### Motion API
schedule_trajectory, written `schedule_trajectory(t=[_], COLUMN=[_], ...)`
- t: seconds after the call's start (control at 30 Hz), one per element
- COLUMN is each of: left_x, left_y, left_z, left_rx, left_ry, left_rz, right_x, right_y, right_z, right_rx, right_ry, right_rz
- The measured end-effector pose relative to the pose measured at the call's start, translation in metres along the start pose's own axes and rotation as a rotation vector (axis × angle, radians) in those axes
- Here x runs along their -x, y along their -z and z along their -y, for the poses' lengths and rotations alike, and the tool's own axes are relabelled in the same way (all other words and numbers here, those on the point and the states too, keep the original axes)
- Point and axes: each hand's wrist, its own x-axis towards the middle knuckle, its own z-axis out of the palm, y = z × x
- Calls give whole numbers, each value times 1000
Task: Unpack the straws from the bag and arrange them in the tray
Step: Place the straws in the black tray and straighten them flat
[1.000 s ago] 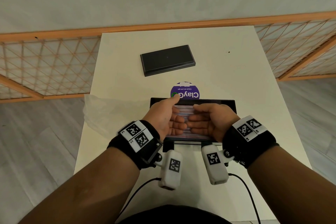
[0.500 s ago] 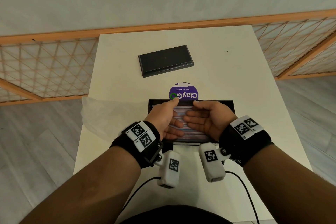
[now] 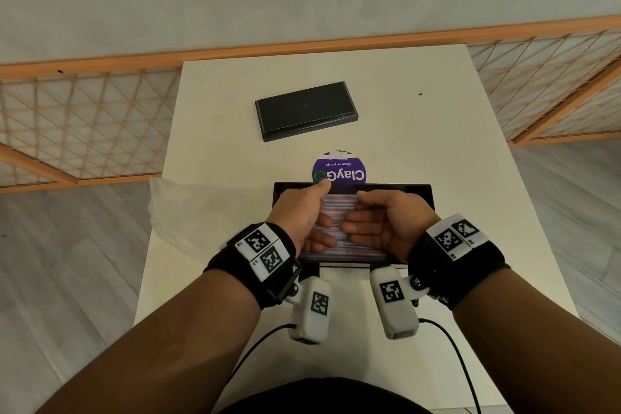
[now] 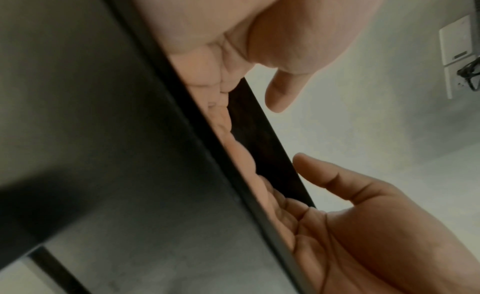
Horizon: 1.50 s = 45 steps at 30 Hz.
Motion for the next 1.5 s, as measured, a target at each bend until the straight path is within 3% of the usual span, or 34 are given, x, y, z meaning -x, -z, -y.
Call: schedule_trajectory(t=[0.3, 0.6, 0.8, 0.97, 1.1, 1.3, 1.5], left_x=[4, 2, 5, 8, 9, 9, 6], left_y=[0, -1, 0, 6, 11, 4, 0], left_z=[2, 2, 3, 0, -4, -1, 4], left_rx=[-113, -159, -219, -109, -47, -80, -171], left_ry=[48, 96, 22, -97, -109, 15, 60], left_rz=[131, 124, 91, 29, 11, 84, 116], right_x=[1, 8, 22, 33, 35, 26, 17], right_y=[2, -1, 5, 20, 22, 5, 0], right_z=[1, 3, 17, 33, 37, 14, 2], right_rx=[16, 53, 116, 70, 46, 166, 314], right_ry=[-8, 5, 138, 273, 220, 33, 20], right_rz=[42, 27, -60, -128, -108, -37, -45])
